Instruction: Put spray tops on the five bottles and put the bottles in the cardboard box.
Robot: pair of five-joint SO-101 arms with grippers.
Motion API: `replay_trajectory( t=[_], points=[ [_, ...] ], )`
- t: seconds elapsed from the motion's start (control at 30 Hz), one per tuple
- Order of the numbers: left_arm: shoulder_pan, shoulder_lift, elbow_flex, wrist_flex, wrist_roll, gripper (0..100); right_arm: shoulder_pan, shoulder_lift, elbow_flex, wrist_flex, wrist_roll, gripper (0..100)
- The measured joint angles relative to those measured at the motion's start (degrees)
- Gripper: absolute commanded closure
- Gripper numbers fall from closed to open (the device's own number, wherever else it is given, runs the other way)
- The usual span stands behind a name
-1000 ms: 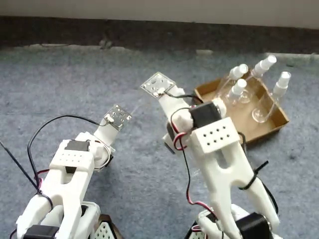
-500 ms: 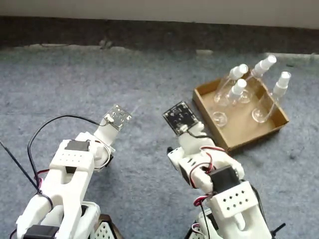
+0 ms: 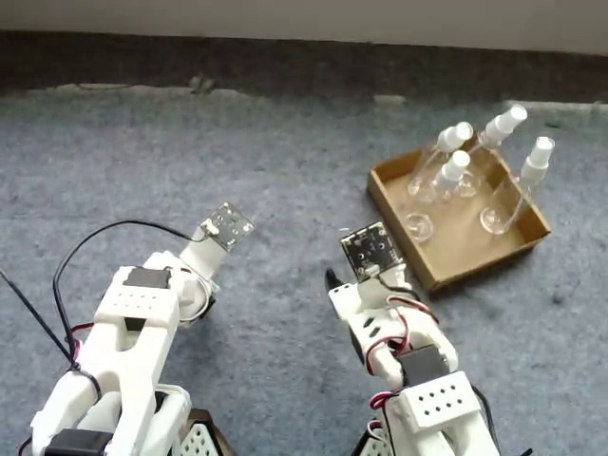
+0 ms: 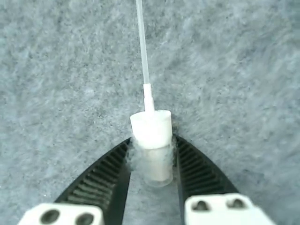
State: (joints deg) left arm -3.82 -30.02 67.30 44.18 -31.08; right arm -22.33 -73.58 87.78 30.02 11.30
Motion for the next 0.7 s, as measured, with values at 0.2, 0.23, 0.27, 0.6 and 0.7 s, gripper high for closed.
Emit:
replay_trajectory(
  t=[0.2, 0.23, 0.27, 0.6, 0.7],
  points=[
    [-0.2, 0.5, -0.6, 0.0, -7.0, 100, 0.1, -0.2, 2.9, -4.0, 0.0, 91.4],
    [-0.2, 0.7, -1.1, 0.0, -8.6, 100, 0.1, -1.1, 3.3, -4.0, 0.0, 91.4],
    [-0.2, 0.8, -1.6, 0.0, -10.3, 100, 0.1, -2.0, 3.3, -4.0, 0.0, 91.4],
    [-0.1, 0.9, -5.8, 0.0, -35.7, 100, 0.2, -15.1, 8.1, -4.3, 0.0, 91.4],
    [-0.1, 0.9, -7.9, 0.0, -39.7, 99, 0.2, -19.8, 8.1, -4.3, 0.0, 91.4]
  ],
)
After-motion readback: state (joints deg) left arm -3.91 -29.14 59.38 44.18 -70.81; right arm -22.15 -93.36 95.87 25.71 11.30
